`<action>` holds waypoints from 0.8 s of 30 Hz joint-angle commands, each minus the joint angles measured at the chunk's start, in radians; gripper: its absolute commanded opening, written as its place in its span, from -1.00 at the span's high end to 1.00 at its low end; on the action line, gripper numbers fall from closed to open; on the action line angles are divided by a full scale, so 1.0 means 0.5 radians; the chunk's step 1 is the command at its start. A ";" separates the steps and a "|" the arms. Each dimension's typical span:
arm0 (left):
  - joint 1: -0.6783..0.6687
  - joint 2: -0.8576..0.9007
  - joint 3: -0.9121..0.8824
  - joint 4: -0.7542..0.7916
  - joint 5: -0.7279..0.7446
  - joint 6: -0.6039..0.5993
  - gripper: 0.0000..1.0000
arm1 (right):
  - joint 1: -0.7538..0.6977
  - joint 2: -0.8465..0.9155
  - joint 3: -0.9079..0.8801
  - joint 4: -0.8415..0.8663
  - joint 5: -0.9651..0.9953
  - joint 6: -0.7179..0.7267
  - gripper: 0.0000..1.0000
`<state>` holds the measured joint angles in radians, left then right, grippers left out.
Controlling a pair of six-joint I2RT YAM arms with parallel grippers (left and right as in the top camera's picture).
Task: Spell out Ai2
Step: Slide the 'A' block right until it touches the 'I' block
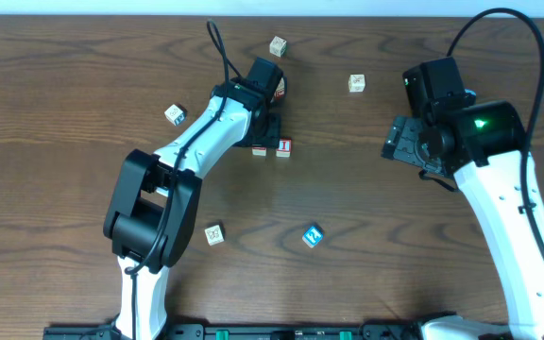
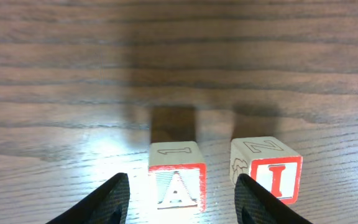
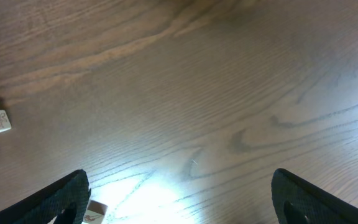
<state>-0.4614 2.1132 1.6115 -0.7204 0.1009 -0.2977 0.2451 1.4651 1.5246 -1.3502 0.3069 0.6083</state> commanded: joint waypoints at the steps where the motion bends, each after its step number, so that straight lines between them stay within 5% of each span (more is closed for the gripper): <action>1: 0.033 0.021 0.104 -0.083 -0.079 0.066 -0.11 | -0.013 -0.013 -0.005 -0.008 0.014 -0.039 -0.87; 14: 0.064 0.021 0.131 -0.292 -0.694 0.066 -0.05 | -0.013 -0.013 -0.005 -0.014 0.011 -0.038 -0.88; 24: 0.151 0.022 -0.075 -0.067 -0.381 0.202 -0.09 | -0.013 -0.013 -0.005 -0.045 0.012 -0.038 -0.89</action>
<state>-0.4068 2.1132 1.5951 -0.7601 -0.1650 -0.2420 0.2451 1.4651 1.5246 -1.3689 0.3065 0.5980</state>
